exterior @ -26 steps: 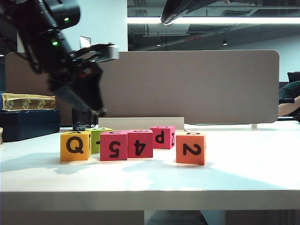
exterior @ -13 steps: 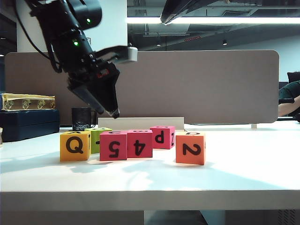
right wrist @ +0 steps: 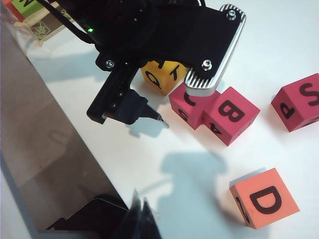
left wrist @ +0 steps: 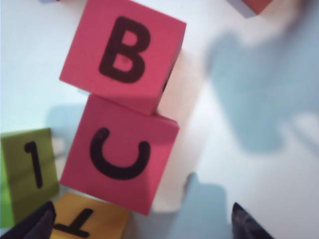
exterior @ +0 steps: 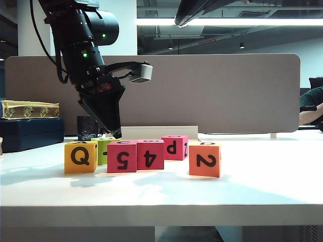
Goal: Select the appropriate blocks from the scattered letter blocks on the table and arrange them in a row to spell out "ABCD".
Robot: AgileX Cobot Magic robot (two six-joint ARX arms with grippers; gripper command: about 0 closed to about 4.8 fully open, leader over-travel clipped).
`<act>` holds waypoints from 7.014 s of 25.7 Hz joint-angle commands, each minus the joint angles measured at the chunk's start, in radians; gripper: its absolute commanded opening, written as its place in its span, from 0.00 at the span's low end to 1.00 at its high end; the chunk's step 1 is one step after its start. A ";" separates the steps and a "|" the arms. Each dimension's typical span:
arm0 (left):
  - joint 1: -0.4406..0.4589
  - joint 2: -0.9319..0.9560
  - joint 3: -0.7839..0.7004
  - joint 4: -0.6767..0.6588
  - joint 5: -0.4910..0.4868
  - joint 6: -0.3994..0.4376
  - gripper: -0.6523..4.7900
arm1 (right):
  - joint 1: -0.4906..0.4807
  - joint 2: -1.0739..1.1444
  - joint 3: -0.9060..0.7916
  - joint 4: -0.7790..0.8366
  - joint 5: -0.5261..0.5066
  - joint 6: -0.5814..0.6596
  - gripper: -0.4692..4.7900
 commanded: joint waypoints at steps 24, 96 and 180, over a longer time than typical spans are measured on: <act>-0.006 0.149 0.136 -0.011 -0.013 0.127 0.89 | -0.002 -0.006 0.004 0.008 -0.003 -0.003 0.09; -0.188 0.317 0.407 -0.056 -0.197 -0.832 0.50 | -0.092 -0.211 0.005 -0.173 0.241 0.001 0.09; -0.201 0.348 0.431 -0.093 -0.040 0.018 0.83 | -0.092 -0.209 0.005 -0.173 0.237 0.001 0.09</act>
